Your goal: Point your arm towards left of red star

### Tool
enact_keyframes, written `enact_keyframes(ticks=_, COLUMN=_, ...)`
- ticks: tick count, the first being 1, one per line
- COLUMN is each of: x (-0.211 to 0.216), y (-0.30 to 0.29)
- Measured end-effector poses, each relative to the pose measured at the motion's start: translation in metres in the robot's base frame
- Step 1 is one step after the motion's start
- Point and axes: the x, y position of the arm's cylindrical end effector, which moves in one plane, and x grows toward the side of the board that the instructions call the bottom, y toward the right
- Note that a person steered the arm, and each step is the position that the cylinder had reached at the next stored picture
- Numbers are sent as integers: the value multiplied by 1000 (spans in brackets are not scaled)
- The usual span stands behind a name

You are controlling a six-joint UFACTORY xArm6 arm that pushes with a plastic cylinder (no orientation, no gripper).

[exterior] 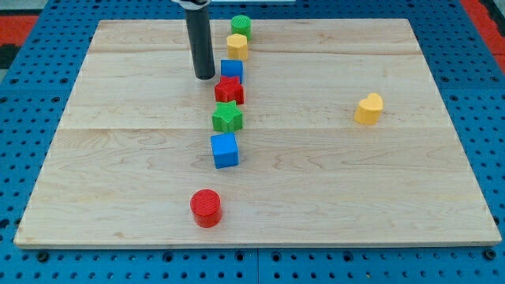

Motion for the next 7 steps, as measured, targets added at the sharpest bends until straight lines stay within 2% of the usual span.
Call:
enact_keyframes(ticks=3, x=-21, y=-20)
enact_keyframes(ticks=5, x=-11, y=-63)
enact_keyframes(ticks=7, x=-11, y=-66)
